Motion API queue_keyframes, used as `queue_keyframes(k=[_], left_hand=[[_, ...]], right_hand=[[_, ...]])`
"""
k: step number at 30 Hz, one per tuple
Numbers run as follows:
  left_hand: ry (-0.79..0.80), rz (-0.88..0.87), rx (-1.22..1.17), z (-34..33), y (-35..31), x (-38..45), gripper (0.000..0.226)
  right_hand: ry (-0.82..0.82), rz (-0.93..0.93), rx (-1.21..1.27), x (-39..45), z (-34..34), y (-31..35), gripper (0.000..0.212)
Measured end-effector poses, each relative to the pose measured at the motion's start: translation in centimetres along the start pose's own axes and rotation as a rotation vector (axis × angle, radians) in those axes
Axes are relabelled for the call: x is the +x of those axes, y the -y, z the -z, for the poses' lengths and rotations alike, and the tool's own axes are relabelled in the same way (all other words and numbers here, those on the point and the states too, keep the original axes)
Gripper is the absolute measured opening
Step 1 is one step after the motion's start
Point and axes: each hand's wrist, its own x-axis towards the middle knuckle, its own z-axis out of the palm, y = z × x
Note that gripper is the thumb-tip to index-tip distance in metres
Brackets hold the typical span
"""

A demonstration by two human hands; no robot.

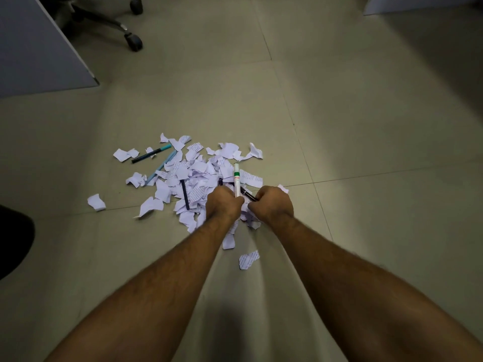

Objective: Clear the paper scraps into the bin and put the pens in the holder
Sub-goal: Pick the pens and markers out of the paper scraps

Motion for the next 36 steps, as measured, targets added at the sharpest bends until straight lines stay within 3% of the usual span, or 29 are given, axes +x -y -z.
queue_keyframes(k=[7, 10, 16, 22, 28, 34, 36], left_hand=[[0.003, 0.006, -0.074, 0.3, 1.5, -0.1, 0.02], [0.018, -0.011, -0.108, 0.3, 2.0, 0.0, 0.015], [0.022, -0.056, -0.175, 0.2, 1.9, 0.4, 0.012], [0.009, -0.132, -0.24, -1.5, -0.4, -0.2, 0.017], [0.144, -0.222, -0.157, -6.0, -5.4, -2.7, 0.018], [0.447, -0.194, -0.064, -13.4, -8.3, -6.6, 0.017], [0.452, -0.196, -0.044, -14.9, -8.5, -7.4, 0.023]], right_hand=[[0.009, 0.021, -0.102, -0.5, -1.3, 0.5, 0.034], [0.013, -0.035, -0.003, -0.1, -1.2, 0.3, 0.033], [-0.078, -0.078, 0.168, -0.1, -1.0, -1.3, 0.01], [-0.283, -0.119, 0.581, -1.4, -1.0, -4.1, 0.026], [-0.56, -0.311, 0.731, -2.9, 2.6, -8.1, 0.017], [-0.607, -0.521, 0.587, -4.2, 5.7, -14.1, 0.024], [-0.567, -0.542, 0.493, -4.9, 6.3, -15.9, 0.025]])
